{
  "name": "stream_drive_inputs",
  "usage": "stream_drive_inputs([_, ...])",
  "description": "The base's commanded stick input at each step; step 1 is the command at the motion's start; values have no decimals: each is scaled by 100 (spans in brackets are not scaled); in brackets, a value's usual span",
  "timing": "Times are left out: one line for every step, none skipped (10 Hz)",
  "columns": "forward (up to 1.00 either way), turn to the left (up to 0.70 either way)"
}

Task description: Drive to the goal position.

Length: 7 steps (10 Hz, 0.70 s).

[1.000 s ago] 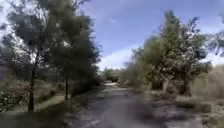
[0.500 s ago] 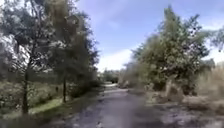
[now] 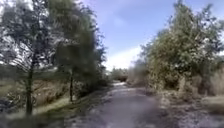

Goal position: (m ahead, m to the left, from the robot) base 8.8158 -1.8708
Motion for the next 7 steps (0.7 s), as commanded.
stream_drive_inputs([50,0])
stream_drive_inputs([50,0])
stream_drive_inputs([50,0])
stream_drive_inputs([50,0])
stream_drive_inputs([50,0])
stream_drive_inputs([50,0])
stream_drive_inputs([50,0])
